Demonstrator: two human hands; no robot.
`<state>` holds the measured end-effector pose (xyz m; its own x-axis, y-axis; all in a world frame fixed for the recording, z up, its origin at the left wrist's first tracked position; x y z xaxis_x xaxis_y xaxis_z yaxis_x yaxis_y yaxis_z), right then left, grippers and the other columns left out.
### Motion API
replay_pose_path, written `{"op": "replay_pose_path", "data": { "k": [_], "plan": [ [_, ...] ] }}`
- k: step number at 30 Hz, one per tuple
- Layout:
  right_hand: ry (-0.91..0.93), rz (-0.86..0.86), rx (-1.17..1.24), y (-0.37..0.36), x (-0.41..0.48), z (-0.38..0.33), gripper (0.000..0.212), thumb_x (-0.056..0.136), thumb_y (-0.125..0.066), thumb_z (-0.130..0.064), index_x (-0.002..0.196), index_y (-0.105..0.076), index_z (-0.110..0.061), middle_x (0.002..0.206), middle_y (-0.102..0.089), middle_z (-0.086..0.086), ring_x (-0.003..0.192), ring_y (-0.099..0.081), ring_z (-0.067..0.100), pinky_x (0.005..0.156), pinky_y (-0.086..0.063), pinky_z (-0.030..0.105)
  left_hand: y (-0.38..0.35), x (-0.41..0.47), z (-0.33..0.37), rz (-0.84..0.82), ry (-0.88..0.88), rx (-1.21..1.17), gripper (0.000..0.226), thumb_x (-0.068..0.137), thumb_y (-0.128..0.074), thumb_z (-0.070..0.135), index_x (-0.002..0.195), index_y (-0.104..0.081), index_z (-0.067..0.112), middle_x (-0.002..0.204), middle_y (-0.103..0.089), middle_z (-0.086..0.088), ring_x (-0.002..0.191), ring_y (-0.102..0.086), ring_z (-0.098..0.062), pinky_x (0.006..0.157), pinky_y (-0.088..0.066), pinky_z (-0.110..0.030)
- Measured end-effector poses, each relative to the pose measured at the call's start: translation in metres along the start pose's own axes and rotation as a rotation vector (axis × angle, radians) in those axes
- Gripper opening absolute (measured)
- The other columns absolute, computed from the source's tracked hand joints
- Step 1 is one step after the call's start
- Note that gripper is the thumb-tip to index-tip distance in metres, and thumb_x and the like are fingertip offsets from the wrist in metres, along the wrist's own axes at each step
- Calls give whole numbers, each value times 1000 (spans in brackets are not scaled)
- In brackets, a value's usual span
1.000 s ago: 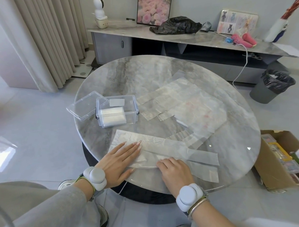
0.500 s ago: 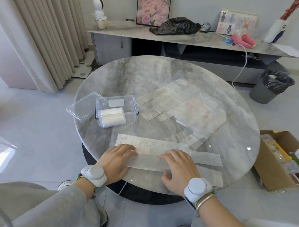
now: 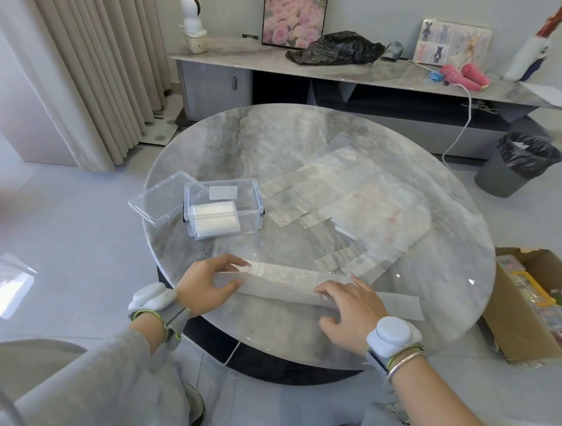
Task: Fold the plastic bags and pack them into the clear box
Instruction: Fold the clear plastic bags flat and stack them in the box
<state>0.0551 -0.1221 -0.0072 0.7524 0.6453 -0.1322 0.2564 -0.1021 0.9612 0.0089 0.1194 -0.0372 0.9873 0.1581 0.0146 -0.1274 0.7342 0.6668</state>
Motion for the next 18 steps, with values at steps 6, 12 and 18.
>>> {"op": "replay_pose_path", "data": {
  "k": [6,12,18],
  "plan": [
    [-92,173,119,14,1,11,23,92,-50,-37,113,-55,-27,104,-67,-11,99,-60,7,115,-17,21,9,-2,-18,132,141,-13,18,90,-66,29,106,-64,36,87,-67,14,80,-63,-6,74,-49,-19],
    [-207,230,44,12,9,27,37,95,-45,-46,124,-51,-23,106,-68,-3,103,-57,22,99,-34,29,13,-3,-31,223,232,42,13,92,-61,42,94,-60,29,79,-64,14,73,-61,-8,72,-51,-29],
    [-252,267,-92,-1,16,33,47,85,-65,-38,123,-56,-13,109,-65,7,98,-59,30,91,-45,39,11,2,-27,245,156,203,16,89,-67,29,78,-64,17,87,-57,4,79,-54,-20,68,-40,-29]
  ]
}}
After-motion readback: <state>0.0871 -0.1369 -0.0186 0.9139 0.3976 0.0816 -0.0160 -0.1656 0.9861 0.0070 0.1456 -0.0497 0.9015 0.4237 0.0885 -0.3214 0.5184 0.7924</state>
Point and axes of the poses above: each hand's wrist, its own x-axis towards the middle knuckle, its own y-axis out of the back of the hand, z = x × y, the point moved 10 cm from there along x, towards the middle knuckle
